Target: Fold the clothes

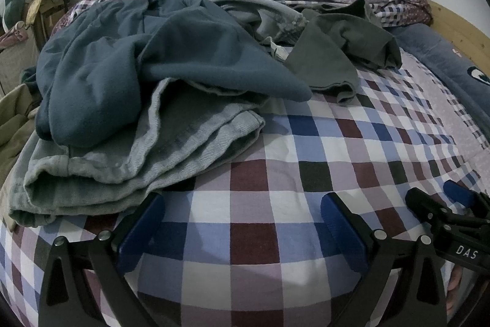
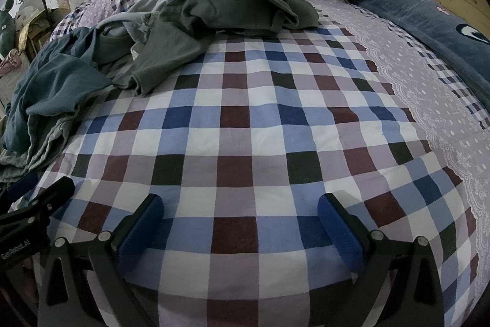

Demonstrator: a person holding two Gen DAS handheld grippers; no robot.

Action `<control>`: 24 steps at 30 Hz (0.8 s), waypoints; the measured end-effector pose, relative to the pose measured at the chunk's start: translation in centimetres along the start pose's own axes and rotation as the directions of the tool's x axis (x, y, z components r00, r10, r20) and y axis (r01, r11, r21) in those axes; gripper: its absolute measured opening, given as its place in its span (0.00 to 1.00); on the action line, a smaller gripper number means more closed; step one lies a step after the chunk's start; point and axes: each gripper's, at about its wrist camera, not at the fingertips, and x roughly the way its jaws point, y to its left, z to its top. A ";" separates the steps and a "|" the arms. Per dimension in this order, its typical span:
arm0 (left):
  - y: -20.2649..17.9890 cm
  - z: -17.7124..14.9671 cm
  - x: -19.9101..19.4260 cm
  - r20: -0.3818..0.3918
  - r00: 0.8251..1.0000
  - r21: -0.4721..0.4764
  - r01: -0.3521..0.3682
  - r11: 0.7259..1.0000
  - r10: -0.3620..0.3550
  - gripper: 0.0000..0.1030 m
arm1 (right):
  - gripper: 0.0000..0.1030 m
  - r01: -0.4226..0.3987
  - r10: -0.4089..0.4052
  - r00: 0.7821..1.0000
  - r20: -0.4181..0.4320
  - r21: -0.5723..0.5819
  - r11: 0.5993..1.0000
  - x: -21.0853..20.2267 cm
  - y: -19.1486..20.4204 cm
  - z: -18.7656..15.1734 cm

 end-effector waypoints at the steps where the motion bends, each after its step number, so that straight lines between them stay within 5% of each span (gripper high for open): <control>1: 0.0 0.0 0.0 0.000 1.000 0.000 0.000 1.000 0.000 1.00 | 1.00 0.000 0.000 1.000 0.000 0.000 1.000 0.0 0.0 0.0; 24: -0.2 -0.1 -0.1 0.002 1.000 0.001 -0.001 1.000 0.001 1.00 | 1.00 0.001 -0.001 1.000 0.000 0.000 1.000 0.0 0.1 0.0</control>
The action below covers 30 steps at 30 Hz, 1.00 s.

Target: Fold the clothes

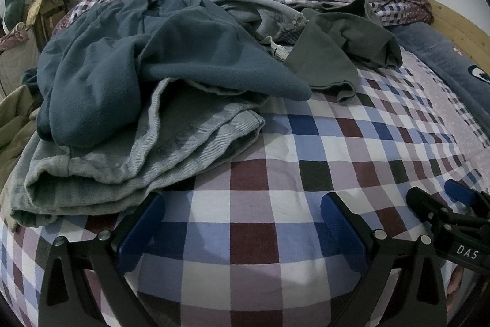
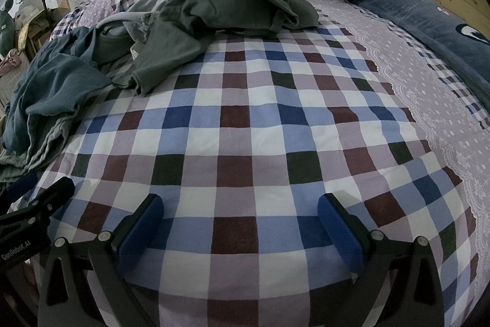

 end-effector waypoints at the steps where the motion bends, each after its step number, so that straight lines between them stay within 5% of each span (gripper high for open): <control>1: 0.0 0.0 0.0 0.000 1.000 0.000 0.000 1.000 0.000 1.00 | 1.00 0.000 0.000 1.000 0.000 0.000 1.000 0.0 0.0 0.0; 20: 0.3 0.1 0.1 -0.004 1.000 -0.011 0.017 1.000 -0.017 1.00 | 1.00 0.000 0.000 1.000 0.000 0.007 1.000 0.1 0.1 0.4; 30: 0.7 0.2 -0.7 -0.008 0.999 -0.019 0.052 0.998 -0.052 1.00 | 1.00 -0.091 0.092 0.995 0.048 -0.023 0.996 -0.5 1.1 1.1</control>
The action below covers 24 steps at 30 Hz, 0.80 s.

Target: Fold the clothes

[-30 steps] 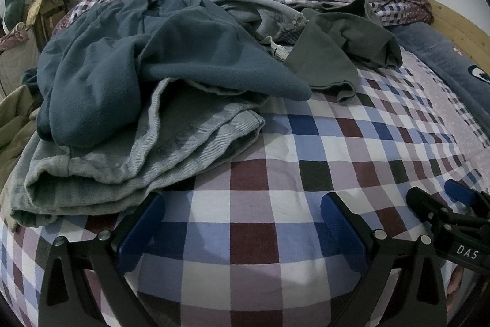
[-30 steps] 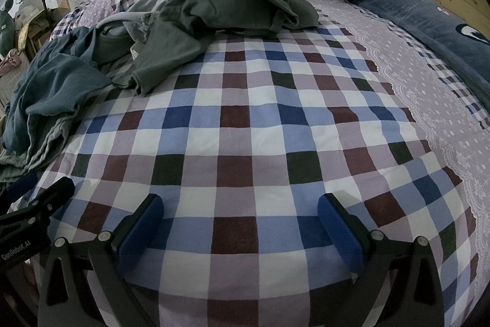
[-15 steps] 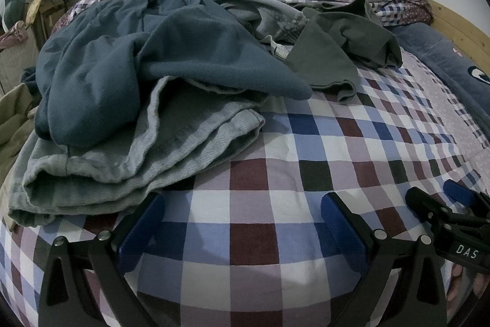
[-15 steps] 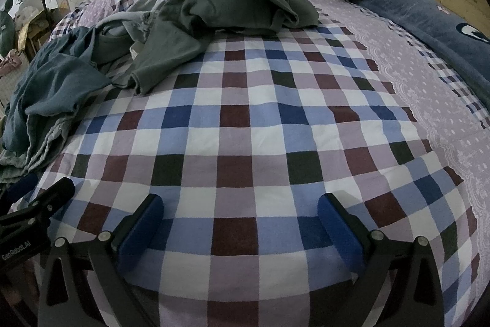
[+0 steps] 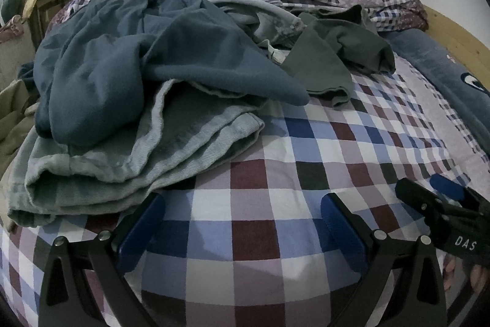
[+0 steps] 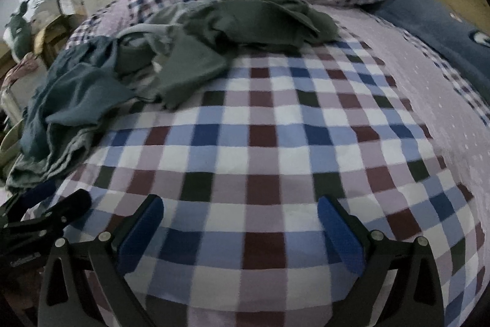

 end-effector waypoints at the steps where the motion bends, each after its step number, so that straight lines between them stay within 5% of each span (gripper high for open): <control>1: 0.1 0.1 0.0 -0.004 1.000 -0.003 0.001 1.000 -0.001 1.00 | 1.00 -0.013 0.013 1.000 0.013 -0.012 1.000 -0.1 0.3 0.0; 7: 1.0 0.6 -0.5 -0.012 0.999 -0.052 0.029 0.998 -0.029 1.00 | 0.98 -0.067 0.069 0.997 0.028 -0.071 0.995 1.0 1.9 1.6; 13: 2.1 1.3 -1.2 -0.006 0.996 -0.101 0.083 0.991 -0.084 1.00 | 0.65 -0.056 0.060 0.998 0.022 -0.137 0.989 3.4 4.1 4.7; 21: 3.3 1.5 -1.5 -0.014 0.989 -0.124 0.143 0.982 -0.145 1.00 | 0.63 -0.027 0.034 0.999 0.022 -0.255 0.967 6.0 7.4 7.5; 24: 3.5 1.4 -1.6 -0.014 0.987 -0.136 0.154 0.979 -0.157 1.00 | 0.53 -0.012 0.014 1.000 0.004 -0.277 0.961 6.9 8.0 7.8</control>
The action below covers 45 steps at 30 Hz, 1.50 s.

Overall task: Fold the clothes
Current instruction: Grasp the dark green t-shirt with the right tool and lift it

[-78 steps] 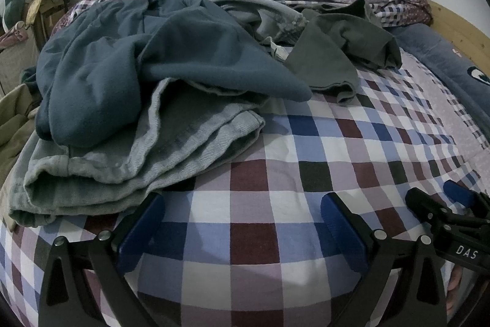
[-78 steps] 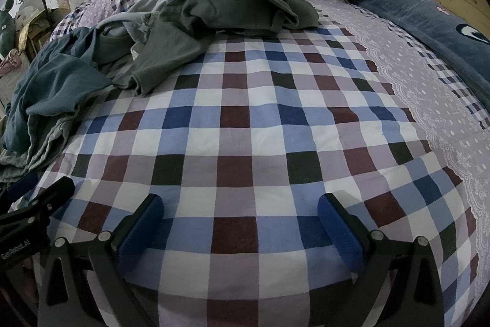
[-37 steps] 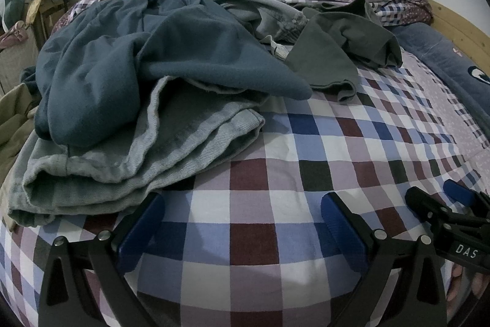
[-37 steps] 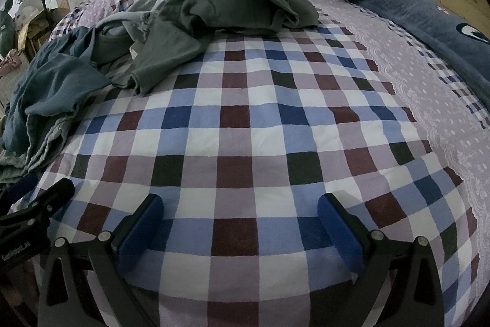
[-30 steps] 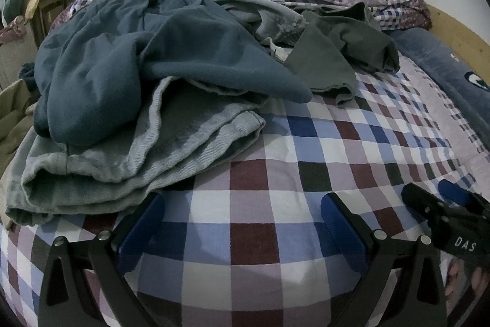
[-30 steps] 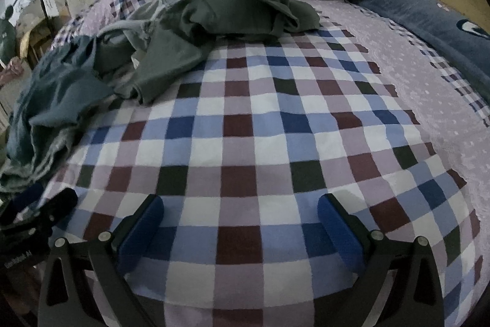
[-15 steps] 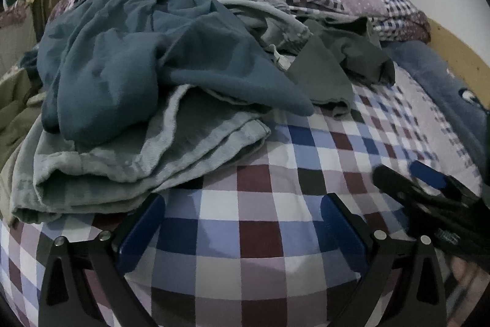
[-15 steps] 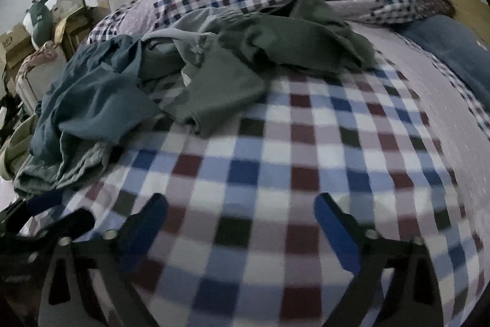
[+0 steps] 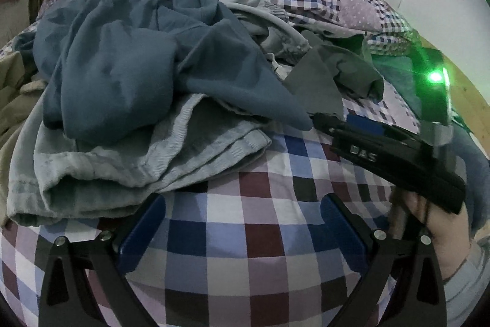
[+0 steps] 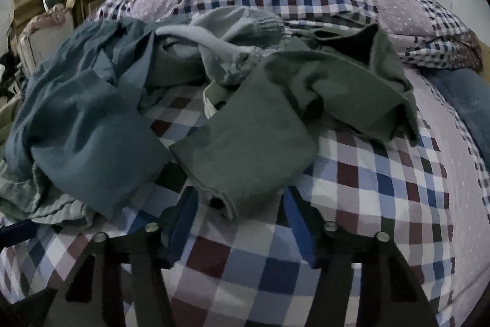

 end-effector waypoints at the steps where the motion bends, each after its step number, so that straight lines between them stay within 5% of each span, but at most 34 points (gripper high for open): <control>1: 0.0 0.0 0.0 0.000 1.000 -0.003 0.002 1.000 -0.002 1.00 | 0.51 0.004 -0.004 1.000 -0.011 -0.003 1.000 0.3 0.0 0.0; 4: 0.2 -0.1 -0.1 -0.002 1.000 -0.014 0.010 1.000 -0.010 1.00 | 0.44 0.010 -0.010 1.000 -0.026 0.005 1.000 0.7 -0.2 0.0; 6: 0.2 -0.1 0.0 -0.008 1.000 -0.016 0.008 1.000 -0.008 1.00 | 0.15 0.023 -0.023 1.000 -0.017 0.025 0.999 0.3 -0.6 -0.1; 9: 0.2 -0.2 -0.1 -0.009 1.000 -0.021 0.007 1.000 -0.007 1.00 | 0.05 0.055 -0.057 0.998 0.016 0.074 0.996 -0.8 -1.6 -0.2; 22: 2.3 0.0 -1.5 0.039 0.987 -0.216 0.158 0.963 -0.154 1.00 | 0.04 -0.057 0.045 0.996 0.082 0.143 0.988 -9.2 -1.1 -5.7; 25: 2.5 -0.1 -2.2 0.075 0.967 -0.265 0.254 0.930 -0.243 1.00 | 0.04 -0.080 0.067 0.994 0.081 0.161 0.984 -10.7 -0.3 -7.3; 30: 1.6 -0.6 -3.2 0.114 0.904 -0.266 0.427 0.864 -0.411 1.00 | 0.04 -0.104 0.092 0.992 0.082 0.154 0.983 -12.7 1.0 -9.4; 35: -0.3 -0.7 -3.5 0.128 0.872 -0.193 0.489 0.851 -0.472 1.00 | 0.04 -0.184 0.165 0.981 0.101 0.227 0.956 -13.2 -0.2 -10.7; 39: -1.6 -0.6 -2.5 0.094 0.880 -0.178 0.475 0.862 -0.465 1.00 | 0.04 -0.255 0.242 0.967 0.080 0.318 0.913 -12.6 -1.5 -11.6; 45: -1.7 -1.1 -0.8 0.053 0.906 -0.195 0.423 0.885 -0.421 1.00 | 0.16 -0.319 0.334 0.942 -0.017 0.258 0.912 -12.3 -0.4 -12.2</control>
